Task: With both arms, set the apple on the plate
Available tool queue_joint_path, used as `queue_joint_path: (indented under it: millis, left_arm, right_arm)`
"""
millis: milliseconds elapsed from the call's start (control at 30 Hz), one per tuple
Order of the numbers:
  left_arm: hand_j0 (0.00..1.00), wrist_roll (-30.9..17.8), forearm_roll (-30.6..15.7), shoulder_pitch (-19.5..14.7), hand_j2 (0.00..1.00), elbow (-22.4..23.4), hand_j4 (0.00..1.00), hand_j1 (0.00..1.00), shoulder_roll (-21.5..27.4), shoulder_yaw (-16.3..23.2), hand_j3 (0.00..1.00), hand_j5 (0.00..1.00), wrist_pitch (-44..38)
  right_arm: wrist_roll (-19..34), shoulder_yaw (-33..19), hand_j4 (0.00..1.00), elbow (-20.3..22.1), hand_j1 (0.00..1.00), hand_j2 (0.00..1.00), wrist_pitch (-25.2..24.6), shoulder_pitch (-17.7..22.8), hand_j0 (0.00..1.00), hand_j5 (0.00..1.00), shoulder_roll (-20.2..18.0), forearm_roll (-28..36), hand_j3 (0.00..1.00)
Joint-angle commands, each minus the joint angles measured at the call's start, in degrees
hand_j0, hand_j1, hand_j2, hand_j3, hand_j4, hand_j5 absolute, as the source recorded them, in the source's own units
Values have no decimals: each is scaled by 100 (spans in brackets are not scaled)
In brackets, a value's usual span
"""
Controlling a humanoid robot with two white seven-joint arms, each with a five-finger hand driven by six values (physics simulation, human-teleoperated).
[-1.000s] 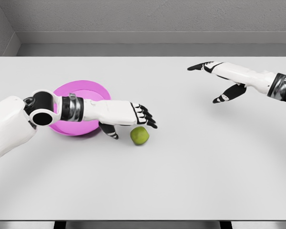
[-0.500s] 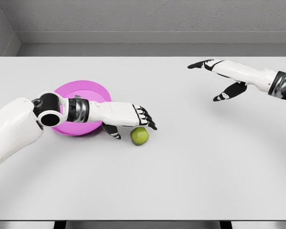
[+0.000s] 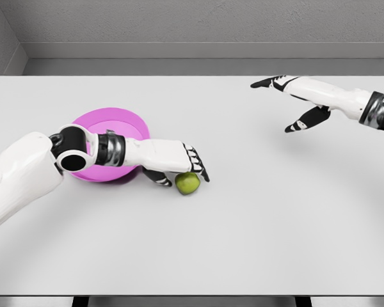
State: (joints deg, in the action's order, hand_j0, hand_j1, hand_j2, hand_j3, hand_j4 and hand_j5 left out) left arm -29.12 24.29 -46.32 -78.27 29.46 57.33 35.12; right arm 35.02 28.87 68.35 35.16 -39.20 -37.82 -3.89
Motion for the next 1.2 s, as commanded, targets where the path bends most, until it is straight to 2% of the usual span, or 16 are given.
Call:
queue_joint_path:
  millis: [0, 100, 500, 567, 800, 867, 933, 1000, 1100, 1167]
  left_arm:
    - [78, 3, -38, 0, 78, -13, 78, 78, -10, 7, 78, 78, -12]
    - [77, 3, -30, 35, 77, -21, 77, 77, -46, 15, 77, 77, -12]
    - [60, -6, -30, 44, 60, -30, 60, 60, -37, 15, 60, 60, -12]
    - [54, -15, -30, 35, 54, -30, 54, 54, -28, 15, 54, 54, -12]
    - [49, 3, -100, -9, 49, -57, 49, 49, 77, -2, 49, 49, -12]
    - [48, 20, -284, -18, 48, -162, 48, 48, 288, -28, 48, 48, -12]
    - [47, 38, -574, -35, 47, -619, 47, 47, 903, -134, 47, 47, -12]
    - [45, 38, -838, -35, 45, -698, 45, 45, 1237, -318, 45, 45, -12]
    - [45, 38, -1348, -26, 45, -523, 45, 45, 1844, -635, 45, 45, -12]
    - [45, 29, -1418, -9, 45, 82, 45, 45, 1906, -924, 45, 45, -12]
  right_arm:
    - [-2, 5, 100, -6, 100, 100, -16, 0, 100, 100, -6, 46, 100]
    - [-2, 31, 100, -6, 100, 100, -16, 0, 100, 100, -6, 46, 100]
    - [-2, 66, 100, -14, 100, 100, -16, 0, 100, 100, 3, 46, 100]
    - [-2, 75, 100, -23, 100, 100, -16, 0, 100, 100, 3, 46, 100]
    - [-2, 84, 100, -32, 100, 100, -16, 0, 100, 100, 3, 55, 100]
    - [-2, 84, 100, -41, 100, 100, -16, 0, 100, 100, 12, 55, 100]
    - [-2, 84, 100, -50, 100, 100, -16, 0, 100, 100, 12, 55, 100]
    - [-2, 84, 100, -50, 100, 100, -16, 0, 100, 100, 12, 55, 100]
    - [-2, 84, 100, -50, 100, 100, -16, 0, 100, 100, 29, 55, 100]
    - [-2, 84, 100, -50, 100, 100, -16, 0, 100, 100, 47, 55, 100]
